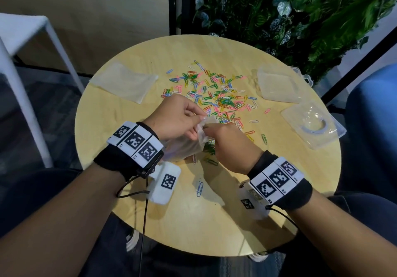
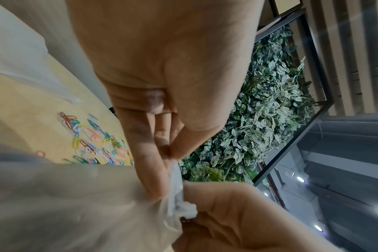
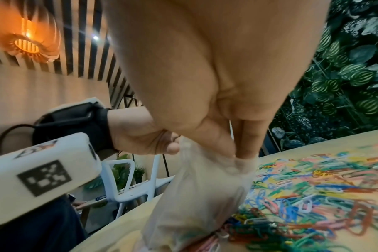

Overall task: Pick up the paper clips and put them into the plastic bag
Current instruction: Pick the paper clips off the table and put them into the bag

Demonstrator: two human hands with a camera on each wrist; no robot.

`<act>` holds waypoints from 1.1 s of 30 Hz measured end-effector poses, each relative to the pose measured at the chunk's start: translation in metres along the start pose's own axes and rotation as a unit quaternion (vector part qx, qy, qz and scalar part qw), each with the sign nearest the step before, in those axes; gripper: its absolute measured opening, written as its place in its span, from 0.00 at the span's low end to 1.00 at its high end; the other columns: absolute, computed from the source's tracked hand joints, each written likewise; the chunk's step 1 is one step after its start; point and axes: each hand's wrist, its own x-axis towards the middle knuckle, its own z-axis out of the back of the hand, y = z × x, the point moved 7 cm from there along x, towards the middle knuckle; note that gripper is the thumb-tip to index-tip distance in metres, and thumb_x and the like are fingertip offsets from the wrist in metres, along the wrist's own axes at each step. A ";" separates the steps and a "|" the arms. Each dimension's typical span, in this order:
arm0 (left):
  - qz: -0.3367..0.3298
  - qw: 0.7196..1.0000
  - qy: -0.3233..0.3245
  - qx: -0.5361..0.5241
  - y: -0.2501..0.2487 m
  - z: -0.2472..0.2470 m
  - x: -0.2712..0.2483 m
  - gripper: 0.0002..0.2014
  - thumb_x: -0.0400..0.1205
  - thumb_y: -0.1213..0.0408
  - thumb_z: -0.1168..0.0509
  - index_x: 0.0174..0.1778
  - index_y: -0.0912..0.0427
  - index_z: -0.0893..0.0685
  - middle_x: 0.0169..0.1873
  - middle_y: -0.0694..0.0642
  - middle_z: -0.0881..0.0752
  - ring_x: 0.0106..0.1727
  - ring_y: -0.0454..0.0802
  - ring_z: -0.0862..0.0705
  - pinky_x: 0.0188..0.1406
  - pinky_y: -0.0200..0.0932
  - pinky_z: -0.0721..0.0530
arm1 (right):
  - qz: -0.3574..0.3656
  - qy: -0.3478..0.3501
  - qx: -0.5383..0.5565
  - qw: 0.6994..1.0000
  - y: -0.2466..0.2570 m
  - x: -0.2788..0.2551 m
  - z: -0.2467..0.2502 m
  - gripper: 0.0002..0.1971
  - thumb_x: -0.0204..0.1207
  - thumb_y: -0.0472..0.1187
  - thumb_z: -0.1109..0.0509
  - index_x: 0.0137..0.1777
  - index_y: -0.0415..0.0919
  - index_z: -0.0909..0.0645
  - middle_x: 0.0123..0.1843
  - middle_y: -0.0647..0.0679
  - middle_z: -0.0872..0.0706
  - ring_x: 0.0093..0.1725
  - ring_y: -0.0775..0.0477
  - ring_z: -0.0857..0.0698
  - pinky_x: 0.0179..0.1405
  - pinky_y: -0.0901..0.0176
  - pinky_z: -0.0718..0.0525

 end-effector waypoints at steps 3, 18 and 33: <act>0.005 1.000 -0.004 -0.008 0.001 0.014 -0.001 0.06 0.85 0.72 0.33 0.52 0.63 0.10 0.30 0.63 0.09 0.30 0.57 0.08 0.34 0.45 0.07 | 0.034 -0.121 0.030 0.992 0.010 -0.010 0.024 0.20 0.70 0.23 0.36 0.55 0.42 0.13 0.54 0.48 0.10 0.50 0.49 0.16 0.51 0.62 0.20; 0.031 0.992 -0.098 -0.074 0.021 0.089 -0.020 0.06 0.83 0.71 0.30 0.54 0.69 0.11 0.33 0.66 0.11 0.21 0.47 0.14 0.29 0.40 0.08 | 0.241 0.114 -0.259 0.928 0.006 -0.060 -0.082 0.27 0.83 0.48 0.53 0.83 0.49 0.39 0.85 0.48 0.38 0.83 0.35 0.40 0.79 0.34 0.38; 0.026 0.995 -0.086 -0.043 0.021 0.090 -0.016 0.06 0.83 0.69 0.30 0.53 0.67 0.10 0.35 0.68 0.08 0.28 0.56 0.12 0.37 0.48 0.06 | 0.111 0.034 -0.211 0.971 -0.037 0.014 -0.048 0.15 0.75 0.30 0.31 0.60 0.43 0.14 0.53 0.45 0.13 0.48 0.40 0.14 0.44 0.51 0.13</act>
